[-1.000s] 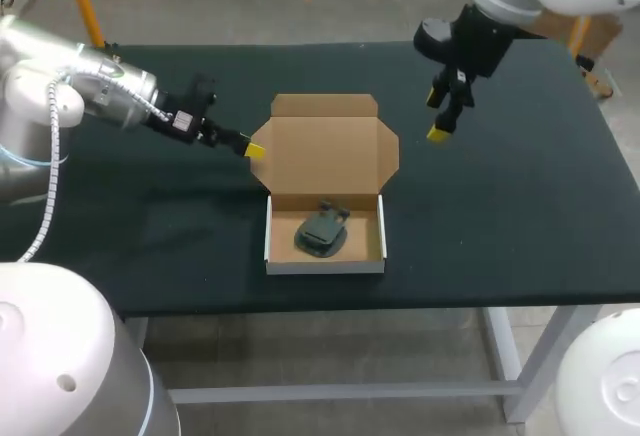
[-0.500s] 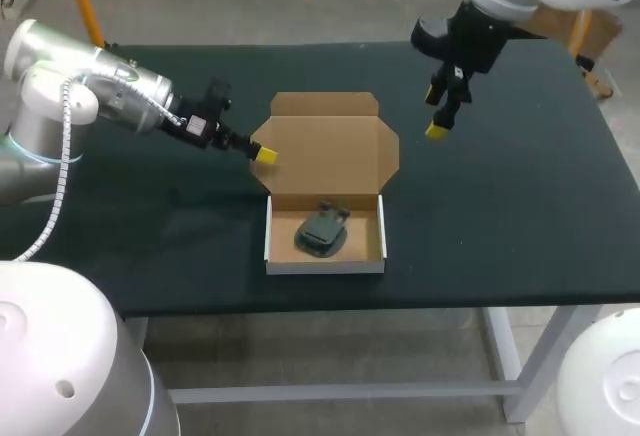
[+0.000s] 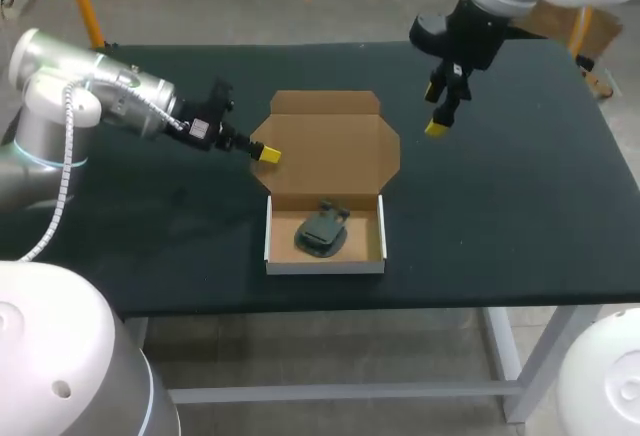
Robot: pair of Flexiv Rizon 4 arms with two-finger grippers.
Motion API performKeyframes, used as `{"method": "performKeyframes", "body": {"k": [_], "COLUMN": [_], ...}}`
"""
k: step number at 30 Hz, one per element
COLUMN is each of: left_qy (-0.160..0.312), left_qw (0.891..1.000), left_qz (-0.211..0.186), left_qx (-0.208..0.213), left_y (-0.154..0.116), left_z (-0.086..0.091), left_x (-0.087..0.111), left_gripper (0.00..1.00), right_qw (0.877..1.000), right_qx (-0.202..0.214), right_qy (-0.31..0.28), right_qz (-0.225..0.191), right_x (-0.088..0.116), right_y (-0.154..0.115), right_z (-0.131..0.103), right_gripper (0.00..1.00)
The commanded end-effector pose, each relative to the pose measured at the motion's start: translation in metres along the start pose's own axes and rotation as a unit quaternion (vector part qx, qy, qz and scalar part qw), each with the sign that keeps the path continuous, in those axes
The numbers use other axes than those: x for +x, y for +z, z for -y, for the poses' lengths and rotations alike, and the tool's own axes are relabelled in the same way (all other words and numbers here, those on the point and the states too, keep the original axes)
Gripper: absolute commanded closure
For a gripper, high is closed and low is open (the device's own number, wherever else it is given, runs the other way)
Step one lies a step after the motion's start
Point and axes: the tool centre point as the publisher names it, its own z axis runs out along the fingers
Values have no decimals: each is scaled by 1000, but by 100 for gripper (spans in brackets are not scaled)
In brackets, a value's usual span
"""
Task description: Assemble the packaging by folding the flat box into shape, placing the metal phone stand inside, and closing the box properly
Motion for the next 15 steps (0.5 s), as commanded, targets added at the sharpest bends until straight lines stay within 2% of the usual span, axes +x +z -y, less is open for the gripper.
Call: {"method": "performKeyframes", "body": {"k": [1, 8, 15], "left_qy": [2, 4, 8], "left_qw": [1000, 1000, 1000], "left_qz": [0, -1, -3], "left_qx": [7, 16, 25], "left_y": [1, 4, 6], "left_z": [-2, 1, 2], "left_x": [2, 7, 8], "left_gripper": [77, 75, 80], "right_qw": [1000, 1000, 1000], "right_qx": [2, 3, 6], "right_qy": [0, 0, 0], "right_qz": [-1, 0, 0], "right_x": [1, 1, 2], "right_y": [-1, -2, -3], "right_z": [-1, 0, -1], "right_gripper": [0, 0, 0]}}
